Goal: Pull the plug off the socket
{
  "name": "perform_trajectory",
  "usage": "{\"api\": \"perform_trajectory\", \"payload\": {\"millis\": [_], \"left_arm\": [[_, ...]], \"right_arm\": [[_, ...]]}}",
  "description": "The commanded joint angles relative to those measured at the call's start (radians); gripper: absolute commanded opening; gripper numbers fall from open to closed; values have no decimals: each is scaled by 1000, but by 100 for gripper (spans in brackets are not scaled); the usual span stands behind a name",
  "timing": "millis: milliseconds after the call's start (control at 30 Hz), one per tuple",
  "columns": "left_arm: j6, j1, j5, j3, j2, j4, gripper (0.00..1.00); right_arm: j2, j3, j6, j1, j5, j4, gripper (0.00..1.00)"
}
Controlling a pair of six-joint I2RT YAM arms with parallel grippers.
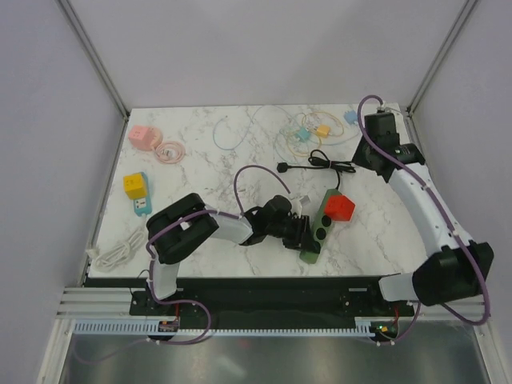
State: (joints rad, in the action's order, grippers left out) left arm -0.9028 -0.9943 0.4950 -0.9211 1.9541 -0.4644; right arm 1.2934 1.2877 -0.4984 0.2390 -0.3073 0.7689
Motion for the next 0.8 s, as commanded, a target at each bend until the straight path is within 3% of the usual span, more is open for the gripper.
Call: {"api": "perform_trajectory", "payload": {"millis": [0, 167, 333, 433, 767], "left_arm": [[42, 3, 54, 27, -37, 41, 2], [65, -1, 89, 10, -34, 55, 2], [80, -1, 128, -13, -24, 84, 2], [90, -1, 148, -25, -20, 96, 2], [87, -1, 165, -30, -12, 90, 2]], "right_arm": [[144, 90, 29, -140, 144, -230, 0], [392, 191, -2, -269, 313, -388, 0], [619, 254, -48, -383, 442, -534, 11], [750, 315, -93, -426, 543, -633, 12], [1027, 446, -181, -497, 611, -810, 16]]}}
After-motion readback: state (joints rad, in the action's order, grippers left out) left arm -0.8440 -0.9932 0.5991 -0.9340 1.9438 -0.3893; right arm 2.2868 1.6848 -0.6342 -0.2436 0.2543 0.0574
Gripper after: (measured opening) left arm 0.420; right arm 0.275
